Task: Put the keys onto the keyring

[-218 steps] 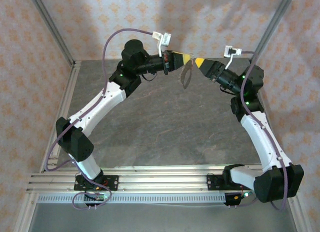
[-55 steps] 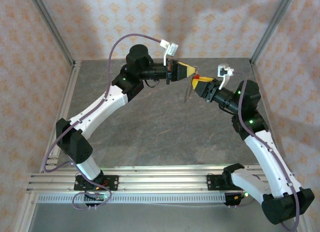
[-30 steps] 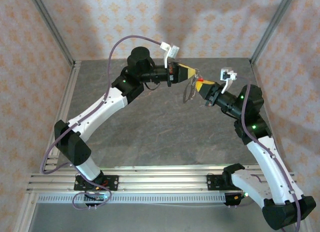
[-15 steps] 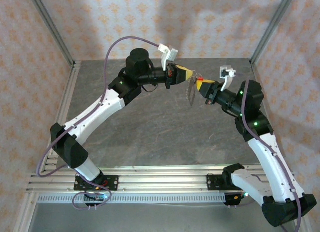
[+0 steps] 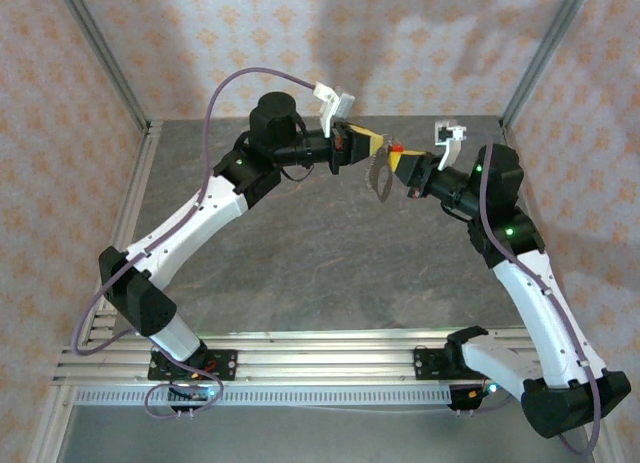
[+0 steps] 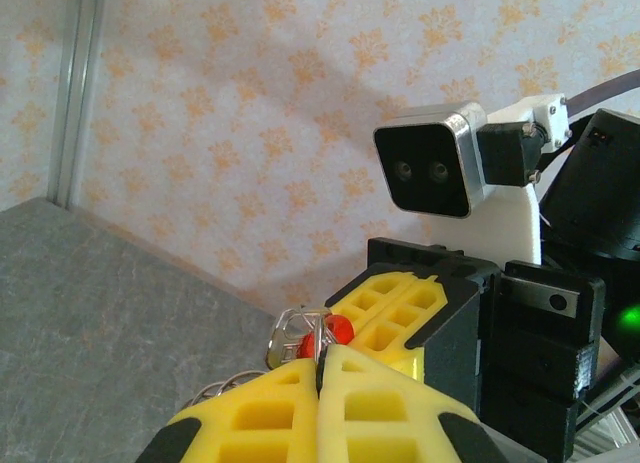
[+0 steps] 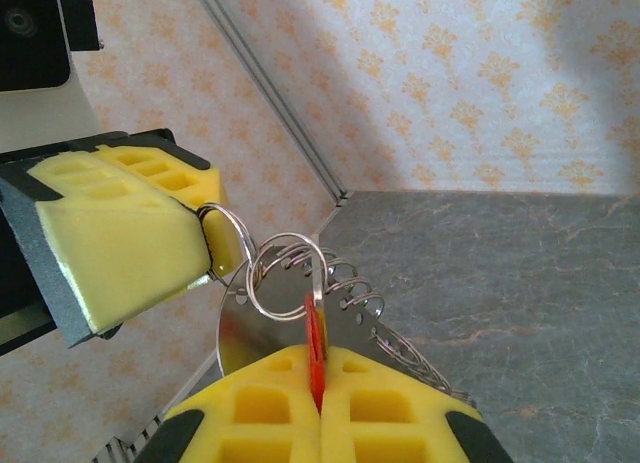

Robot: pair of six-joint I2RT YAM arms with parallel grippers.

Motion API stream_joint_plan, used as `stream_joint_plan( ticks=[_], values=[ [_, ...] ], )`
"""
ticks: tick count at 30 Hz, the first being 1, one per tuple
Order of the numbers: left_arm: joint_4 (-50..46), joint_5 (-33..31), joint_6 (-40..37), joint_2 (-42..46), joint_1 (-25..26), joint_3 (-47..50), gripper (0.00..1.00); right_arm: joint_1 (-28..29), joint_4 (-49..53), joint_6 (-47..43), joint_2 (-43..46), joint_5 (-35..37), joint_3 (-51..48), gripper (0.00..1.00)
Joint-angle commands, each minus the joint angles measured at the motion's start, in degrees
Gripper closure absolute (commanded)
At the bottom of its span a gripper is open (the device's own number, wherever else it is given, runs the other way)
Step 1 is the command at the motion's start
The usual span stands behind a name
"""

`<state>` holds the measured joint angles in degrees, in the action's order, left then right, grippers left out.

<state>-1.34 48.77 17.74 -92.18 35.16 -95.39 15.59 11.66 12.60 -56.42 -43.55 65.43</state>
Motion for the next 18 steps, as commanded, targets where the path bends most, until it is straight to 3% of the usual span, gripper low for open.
stream_joint_plan(
  ticks=[1, 9, 18],
  values=[
    [-1.1, -0.1, -1.7, 0.0, 0.7, -2.7, 1.0, 0.6, -1.3, 0.0, -0.1, -1.2, 2.3, 1.0],
    [-3.3, -0.5, -2.9, -1.9, 1.8, -4.1, 1.0, 2.0, 0.2, -1.3, -0.1, 0.6, 2.9, 1.0],
    [-3.1, -4.8, -5.2, -0.6, 1.9, 0.0, 1.0, 1.2, 4.7, -1.2, 3.7, 15.8, -0.9, 1.0]
  ],
)
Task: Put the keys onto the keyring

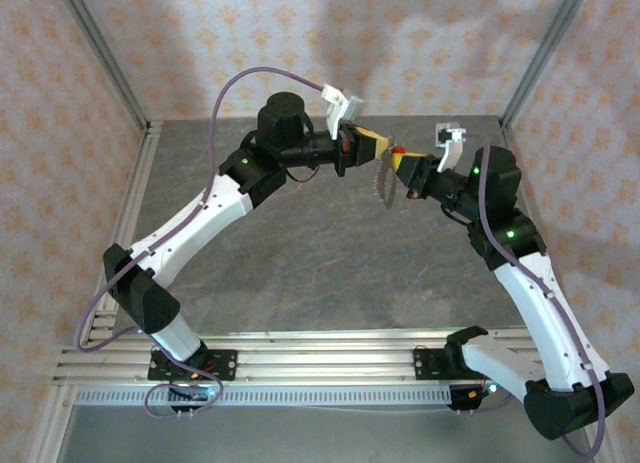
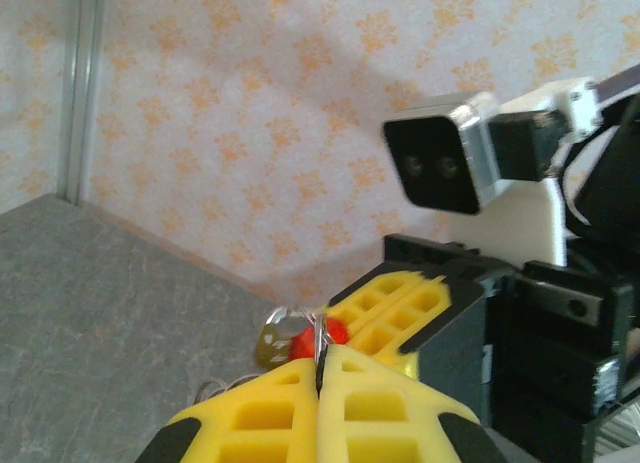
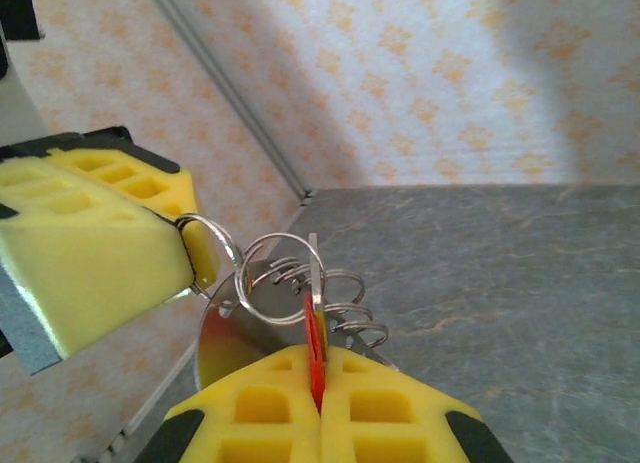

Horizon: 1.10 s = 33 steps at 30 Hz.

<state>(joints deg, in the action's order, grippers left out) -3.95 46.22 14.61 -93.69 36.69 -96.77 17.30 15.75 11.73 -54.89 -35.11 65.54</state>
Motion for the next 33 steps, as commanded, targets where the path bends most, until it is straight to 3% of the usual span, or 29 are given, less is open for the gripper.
stream_joint_plan(
  ticks=[1, 12, 20, 27, 33],
  values=[
    [-0.4, -2.7, -2.3, 1.0, 0.3, 1.8, 1.0, -0.6, 1.0, 0.2, 2.5, 8.8, -1.8, 1.0],
    [2.0, -5.1, -2.7, 1.7, 0.3, 4.9, 1.0, -1.0, -0.8, 3.7, 3.3, 16.7, -7.2, 1.0],
    [1.8, -4.8, -4.6, 0.3, 0.3, 5.4, 1.0, -1.0, 1.0, 2.0, 0.2, 14.0, -4.9, 1.0],
    [5.3, -9.8, -1.9, 0.3, 0.2, 8.4, 0.99, -1.0, 2.5, -1.5, -1.8, 10.4, -3.5, 1.0],
    [5.5, -12.2, -1.1, 0.8, -0.7, 11.9, 0.75, -1.6, 2.9, -4.2, -4.0, 5.9, -3.8, 1.0]
  ],
)
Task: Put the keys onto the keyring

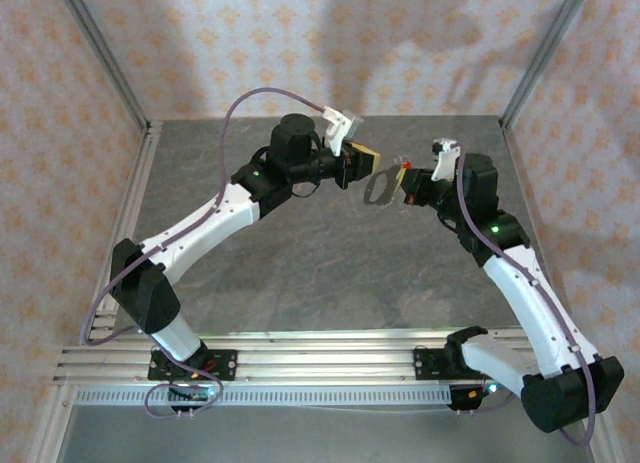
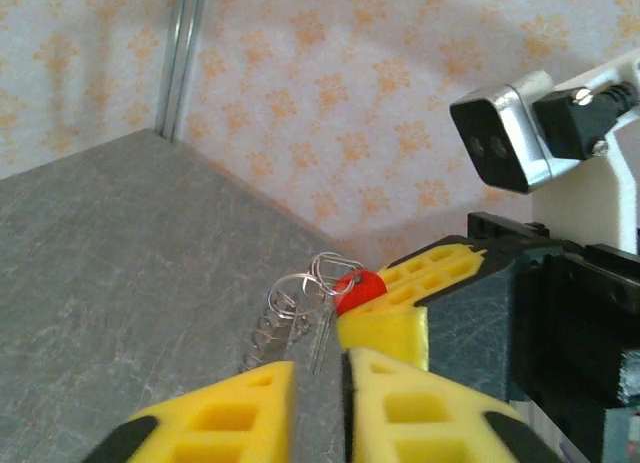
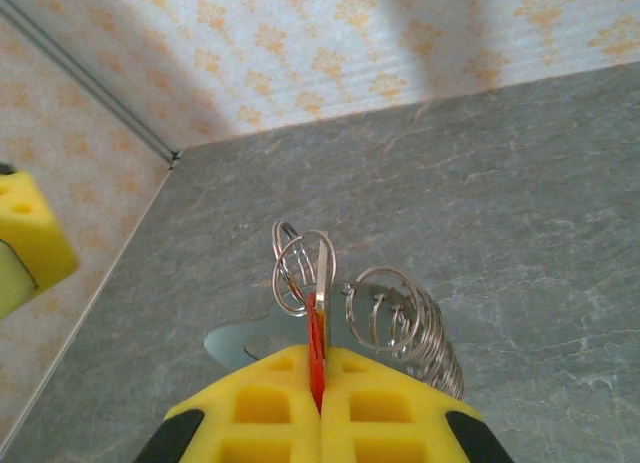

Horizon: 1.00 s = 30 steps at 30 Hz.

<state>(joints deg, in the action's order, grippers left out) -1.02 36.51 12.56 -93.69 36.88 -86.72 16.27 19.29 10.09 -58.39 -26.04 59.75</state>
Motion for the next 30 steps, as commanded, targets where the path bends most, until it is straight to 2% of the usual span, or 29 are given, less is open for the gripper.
stream_joint_plan(
  ticks=[1, 10, 16, 23, 30],
  values=[
    [3.4, -2.6, 1.4, 1.2, -1.2, 3.0, 0.71, -0.7, -0.9, -2.9, -0.6, -4.2, 1.7, 1.0],
    [4.6, -3.9, 2.6, 4.2, -2.8, 8.2, 0.6, -1.5, 0.2, -4.2, -1.7, -8.0, 2.5, 1.0],
    [6.2, -1.6, 3.4, 4.4, -3.1, 9.5, 0.5, -1.5, 1.7, -5.0, -2.6, -10.3, 4.0, 1.0],
    [9.5, 3.8, 4.7, 2.4, -3.4, 8.3, 0.45, -1.6, 2.9, -6.0, -3.4, -14.4, 4.8, 1.0],
    [17.9, 14.7, 10.8, 0.4, -7.8, 8.4, 0.41, -1.6, 4.6, -7.6, -3.0, -17.1, 6.0, 1.0]
  ],
)
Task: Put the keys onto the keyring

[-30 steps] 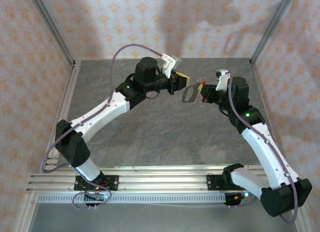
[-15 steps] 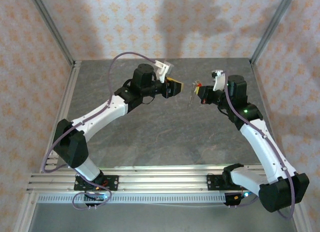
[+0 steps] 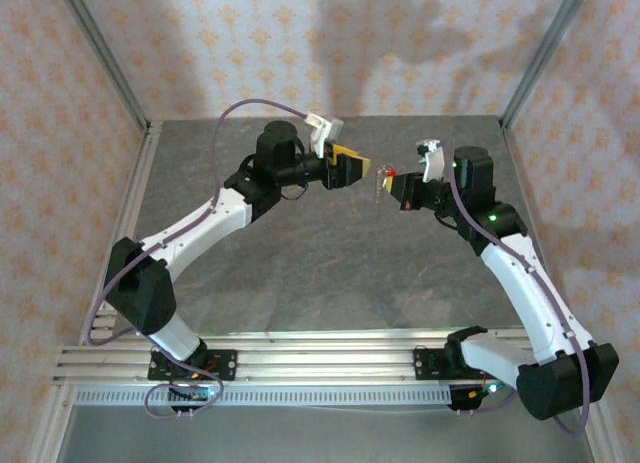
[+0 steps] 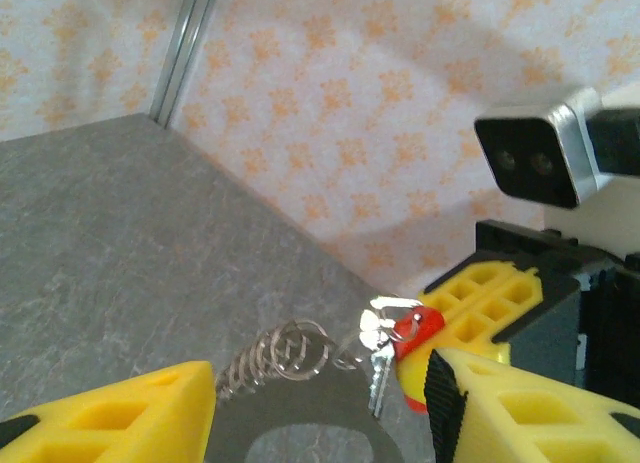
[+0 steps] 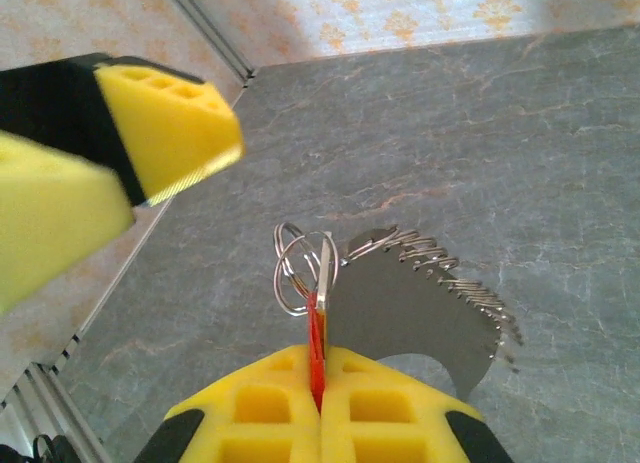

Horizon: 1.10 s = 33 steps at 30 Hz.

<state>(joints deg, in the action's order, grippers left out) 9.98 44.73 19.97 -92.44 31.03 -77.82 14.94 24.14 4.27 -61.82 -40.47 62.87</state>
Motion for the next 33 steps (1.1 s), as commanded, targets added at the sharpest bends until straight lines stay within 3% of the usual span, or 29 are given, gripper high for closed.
stream_joint_plan(
  ticks=[1, 15, 33],
  values=[
    [7.6, 7.8, 3.8, -0.9, -2.4, -0.5, 0.4, -0.2, -0.2, -1.8, 0.4, -3.2, 3.0, 1.0],
    [3.9, 18.0, -1.4, -1.3, -3.0, -4.2, 0.41, -0.2, -1.5, -1.0, 0.6, -9.3, 5.7, 1.0],
    [-0.2, 22.6, -4.5, -4.7, -1.3, -9.1, 0.42, -0.3, -3.0, 0.1, 1.0, -10.5, 6.2, 1.0]
  ],
)
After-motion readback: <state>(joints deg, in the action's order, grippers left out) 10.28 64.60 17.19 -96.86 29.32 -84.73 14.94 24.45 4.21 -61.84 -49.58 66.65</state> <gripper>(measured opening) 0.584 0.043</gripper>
